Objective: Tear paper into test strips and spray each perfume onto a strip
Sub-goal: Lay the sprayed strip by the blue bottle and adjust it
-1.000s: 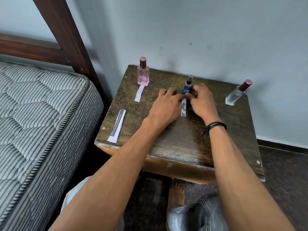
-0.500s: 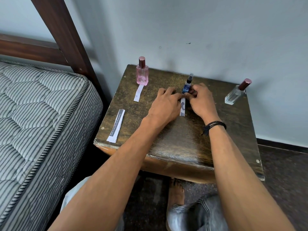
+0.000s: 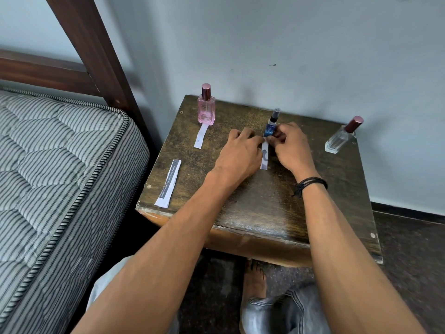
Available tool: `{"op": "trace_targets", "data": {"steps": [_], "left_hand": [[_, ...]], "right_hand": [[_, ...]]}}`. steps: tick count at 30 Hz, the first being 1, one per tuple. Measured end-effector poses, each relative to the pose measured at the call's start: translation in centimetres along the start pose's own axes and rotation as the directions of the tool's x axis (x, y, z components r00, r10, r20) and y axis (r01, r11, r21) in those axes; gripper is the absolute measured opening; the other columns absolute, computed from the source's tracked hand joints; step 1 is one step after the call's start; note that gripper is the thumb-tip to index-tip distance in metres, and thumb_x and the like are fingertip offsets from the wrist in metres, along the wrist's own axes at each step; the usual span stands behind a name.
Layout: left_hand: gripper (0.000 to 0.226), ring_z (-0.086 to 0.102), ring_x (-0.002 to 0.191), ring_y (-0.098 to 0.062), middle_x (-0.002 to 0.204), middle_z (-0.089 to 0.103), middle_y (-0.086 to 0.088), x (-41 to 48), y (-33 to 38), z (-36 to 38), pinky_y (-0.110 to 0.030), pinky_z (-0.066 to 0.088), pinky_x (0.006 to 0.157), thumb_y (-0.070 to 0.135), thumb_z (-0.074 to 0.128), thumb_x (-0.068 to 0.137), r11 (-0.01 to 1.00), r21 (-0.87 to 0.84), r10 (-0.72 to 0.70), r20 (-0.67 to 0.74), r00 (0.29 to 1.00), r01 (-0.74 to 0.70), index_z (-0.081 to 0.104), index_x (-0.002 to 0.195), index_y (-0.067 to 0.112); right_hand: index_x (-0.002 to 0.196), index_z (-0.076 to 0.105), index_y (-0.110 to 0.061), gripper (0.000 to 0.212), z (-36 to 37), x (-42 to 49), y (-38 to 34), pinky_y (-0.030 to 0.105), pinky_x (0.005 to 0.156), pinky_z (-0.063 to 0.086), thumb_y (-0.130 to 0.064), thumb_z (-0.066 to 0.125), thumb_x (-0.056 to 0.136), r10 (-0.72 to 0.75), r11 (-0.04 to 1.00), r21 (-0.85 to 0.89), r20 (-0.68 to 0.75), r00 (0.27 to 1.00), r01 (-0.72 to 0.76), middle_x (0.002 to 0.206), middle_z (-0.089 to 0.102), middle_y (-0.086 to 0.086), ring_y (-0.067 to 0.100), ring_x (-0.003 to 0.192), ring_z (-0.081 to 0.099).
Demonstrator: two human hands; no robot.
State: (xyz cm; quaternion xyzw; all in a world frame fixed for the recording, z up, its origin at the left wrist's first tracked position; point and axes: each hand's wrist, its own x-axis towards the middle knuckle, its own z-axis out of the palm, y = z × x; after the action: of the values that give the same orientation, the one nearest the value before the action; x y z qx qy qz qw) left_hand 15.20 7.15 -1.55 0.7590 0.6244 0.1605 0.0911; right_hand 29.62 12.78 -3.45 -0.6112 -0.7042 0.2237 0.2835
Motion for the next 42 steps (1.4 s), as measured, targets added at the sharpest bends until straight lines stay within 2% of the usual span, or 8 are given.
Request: {"op": "trace_targets", "data": {"steps": [4,7,11,14,23,34,42], "left_hand": [[0.041,0.041,0.128,-0.028,0.141,0.052,-0.013,-0.02,-0.04,-0.17,-0.037,0.021,0.109,0.021,0.041,0.102,0.999,-0.039,-0.008,0.016,1.0,0.009,0.056,0.139,0.015],[0.04,0.037,0.128,-0.03,0.144,0.048,-0.012,-0.07,-0.15,-0.27,-0.035,0.02,0.108,0.023,0.042,0.102,0.997,-0.069,-0.014,0.04,0.999,0.017,0.055,0.14,0.022],[0.04,0.04,0.127,-0.031,0.144,0.049,-0.011,-0.11,-0.07,-0.15,-0.036,0.024,0.11,0.023,0.042,0.102,0.998,-0.056,-0.022,0.036,0.999,0.024,0.057,0.139,0.022],[0.039,0.043,0.129,-0.026,0.143,0.051,-0.01,0.02,-0.07,-0.09,-0.036,0.023,0.111,0.023,0.043,0.102,1.0,-0.028,-0.012,0.016,1.0,0.012,0.058,0.137,0.018],[0.037,0.042,0.126,-0.031,0.143,0.051,-0.01,0.13,-0.23,0.08,-0.035,0.022,0.109,0.026,0.045,0.102,0.997,-0.073,-0.034,0.022,0.999,0.035,0.061,0.135,0.022],[0.039,0.037,0.129,-0.035,0.146,0.046,-0.009,0.21,-0.31,0.28,-0.04,0.026,0.111,0.029,0.044,0.102,0.994,-0.09,-0.056,0.056,0.997,0.061,0.058,0.138,0.024],[0.039,0.035,0.131,-0.035,0.147,0.045,-0.008,0.4,-0.63,0.56,-0.041,0.028,0.112,0.029,0.045,0.102,0.986,-0.144,-0.07,0.073,0.995,0.08,0.059,0.138,0.026]], "right_hand": [[0.11,0.071,-0.009,0.015,0.03,0.02,0.15,0.026,0.079,0.041,-0.012,0.072,0.095,-0.005,1.0,0.001,0.0,1.0,0.005,0.103,0.052,0.0,0.006,0.078,0.052],[0.111,0.07,-0.008,0.017,0.02,0.04,0.14,0.025,0.079,0.042,-0.01,0.072,0.095,-0.003,1.0,-0.003,0.002,1.0,0.003,0.103,0.053,0.001,0.011,0.082,0.054],[0.114,0.071,-0.009,0.02,-0.07,0.16,0.25,0.01,0.068,0.036,-0.011,0.072,0.094,-0.002,1.0,0.004,-0.001,1.0,0.002,0.103,0.053,0.0,-0.001,0.076,0.051],[0.117,0.071,-0.008,0.024,-0.04,0.18,0.37,0.007,0.068,0.036,-0.011,0.073,0.094,0.005,1.0,0.01,0.0,1.0,-0.005,0.104,0.054,0.0,-0.001,0.077,0.052],[0.109,0.072,-0.01,0.017,0.08,0.29,0.56,0.009,0.067,0.036,-0.013,0.075,0.093,0.003,1.0,0.008,-0.012,1.0,-0.003,0.098,0.051,-0.004,-0.003,0.076,0.052],[0.109,0.07,-0.009,0.013,0.04,0.05,0.17,0.028,0.081,0.045,-0.013,0.07,0.097,-0.004,1.0,-0.015,-0.007,1.0,0.004,0.103,0.052,-0.001,0.006,0.079,0.052],[0.113,0.07,-0.01,0.017,-0.16,-0.04,0.05,0.027,0.083,0.046,-0.013,0.07,0.096,0.005,1.0,-0.008,-0.002,1.0,-0.005,0.106,0.054,-0.001,0.01,0.085,0.056]]}}
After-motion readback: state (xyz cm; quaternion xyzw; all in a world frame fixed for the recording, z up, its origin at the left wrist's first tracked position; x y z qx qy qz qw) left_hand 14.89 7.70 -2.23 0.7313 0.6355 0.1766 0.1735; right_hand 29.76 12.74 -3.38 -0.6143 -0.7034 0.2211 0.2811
